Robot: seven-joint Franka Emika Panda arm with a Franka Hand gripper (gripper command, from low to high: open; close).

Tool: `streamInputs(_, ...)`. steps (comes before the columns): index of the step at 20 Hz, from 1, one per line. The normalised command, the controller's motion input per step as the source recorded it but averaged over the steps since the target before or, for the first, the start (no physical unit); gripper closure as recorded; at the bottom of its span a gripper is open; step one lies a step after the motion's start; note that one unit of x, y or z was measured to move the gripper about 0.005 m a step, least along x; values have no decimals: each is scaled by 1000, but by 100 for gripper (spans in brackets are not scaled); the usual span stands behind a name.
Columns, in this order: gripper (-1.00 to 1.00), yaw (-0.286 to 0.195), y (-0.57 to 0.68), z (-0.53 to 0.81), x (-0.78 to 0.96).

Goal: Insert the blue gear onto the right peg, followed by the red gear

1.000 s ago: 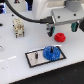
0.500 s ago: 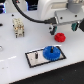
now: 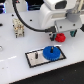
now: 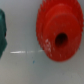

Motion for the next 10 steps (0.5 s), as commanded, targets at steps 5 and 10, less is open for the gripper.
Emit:
streamInputs(5, -100, 0, -87, -280, -231)
streamInputs(10, 100, 0, -9, -181, -256)
